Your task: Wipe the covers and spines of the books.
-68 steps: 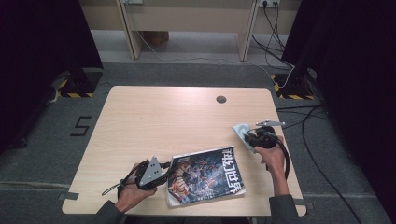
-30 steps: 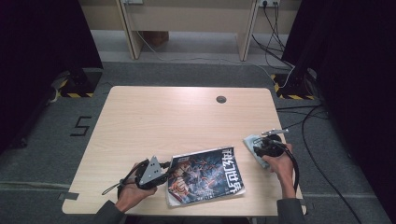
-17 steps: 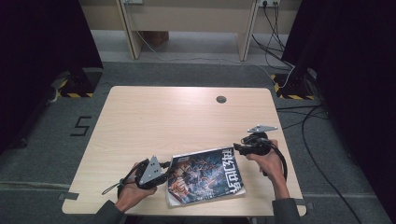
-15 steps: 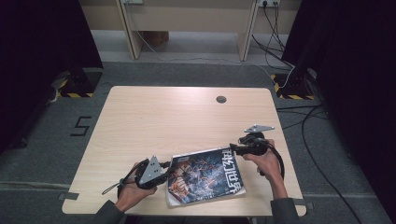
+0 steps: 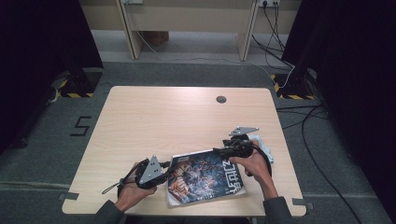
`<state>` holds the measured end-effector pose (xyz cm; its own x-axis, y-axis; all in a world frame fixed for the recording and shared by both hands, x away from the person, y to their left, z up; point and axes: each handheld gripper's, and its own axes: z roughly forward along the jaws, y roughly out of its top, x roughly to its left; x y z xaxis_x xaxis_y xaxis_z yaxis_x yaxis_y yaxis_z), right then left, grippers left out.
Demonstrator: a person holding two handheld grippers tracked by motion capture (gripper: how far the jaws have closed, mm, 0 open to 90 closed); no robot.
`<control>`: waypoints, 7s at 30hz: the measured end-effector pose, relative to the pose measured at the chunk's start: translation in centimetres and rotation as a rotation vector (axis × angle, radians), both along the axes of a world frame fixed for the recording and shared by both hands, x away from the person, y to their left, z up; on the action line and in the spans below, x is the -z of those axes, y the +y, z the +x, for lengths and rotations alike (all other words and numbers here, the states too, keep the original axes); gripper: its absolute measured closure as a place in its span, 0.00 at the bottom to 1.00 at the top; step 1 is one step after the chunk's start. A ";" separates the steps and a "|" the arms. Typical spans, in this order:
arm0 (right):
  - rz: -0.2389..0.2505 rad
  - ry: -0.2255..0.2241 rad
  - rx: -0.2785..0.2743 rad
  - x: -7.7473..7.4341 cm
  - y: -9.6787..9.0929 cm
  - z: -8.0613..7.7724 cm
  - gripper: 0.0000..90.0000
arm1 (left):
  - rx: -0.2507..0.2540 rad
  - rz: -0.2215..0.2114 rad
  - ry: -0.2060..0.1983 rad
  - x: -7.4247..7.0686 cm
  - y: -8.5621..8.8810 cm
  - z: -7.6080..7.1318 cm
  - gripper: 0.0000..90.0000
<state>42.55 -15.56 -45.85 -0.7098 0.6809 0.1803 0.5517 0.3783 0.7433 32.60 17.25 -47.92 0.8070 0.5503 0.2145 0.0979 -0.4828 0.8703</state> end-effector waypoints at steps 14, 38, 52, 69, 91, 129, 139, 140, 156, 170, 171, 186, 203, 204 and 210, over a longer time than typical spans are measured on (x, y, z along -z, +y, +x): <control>0.010 -0.028 -0.117 0.6 2.0 -0.1 0.39 | 0.007 0.009 -0.012 0.0 0.0 0.0 0.84; -0.042 0.039 -0.384 0.6 3.4 -2.0 0.76 | -0.049 -0.071 0.060 -0.1 1.2 1.5 0.80; -0.091 0.026 -0.485 0.4 5.9 -3.4 0.92 | -0.103 -0.089 0.087 0.2 1.8 2.2 0.72; -0.142 -0.032 -0.408 -1.8 5.3 -3.3 0.92 | -0.265 -0.119 0.269 0.6 3.8 1.9 0.45; -0.288 -0.113 -0.297 -6.5 4.3 -1.0 0.92 | -0.352 0.077 0.414 2.8 4.2 1.0 0.27; -0.542 -0.153 -0.226 -10.5 7.2 -0.6 0.92 | -0.346 0.111 0.437 3.3 3.4 1.5 0.16; -0.540 -0.124 -0.297 -9.0 8.8 -2.1 0.92 | -0.347 0.106 0.434 3.3 3.5 1.8 0.16; -0.541 -0.115 -0.306 -8.7 9.1 -2.1 0.92 | -0.347 0.106 0.433 3.3 3.5 1.8 0.16; -0.533 -0.031 -0.374 -4.6 10.4 -3.3 0.91 | -0.374 0.096 0.427 3.4 4.4 2.2 0.15; -0.520 0.006 -0.405 -1.2 10.9 -4.8 0.87 | -0.372 0.093 0.425 3.5 4.4 2.2 0.14; -0.513 0.004 -0.403 -1.1 10.8 -4.9 0.86 | -0.372 0.094 0.425 3.5 4.4 2.2 0.14; -0.462 0.020 -0.404 0.6 10.2 -6.2 0.75 | -0.369 0.094 0.426 3.5 4.4 2.3 0.14; -0.405 0.071 -0.411 1.5 9.9 -6.5 0.64 | -0.372 0.091 0.424 3.5 4.4 2.3 0.13; -0.404 0.072 -0.413 1.5 9.9 -6.5 0.64 | -0.372 0.090 0.422 3.6 4.4 2.2 0.13; -0.379 0.099 -0.415 1.6 9.8 -6.5 0.61 | -0.371 0.087 0.420 3.6 4.5 2.2 0.13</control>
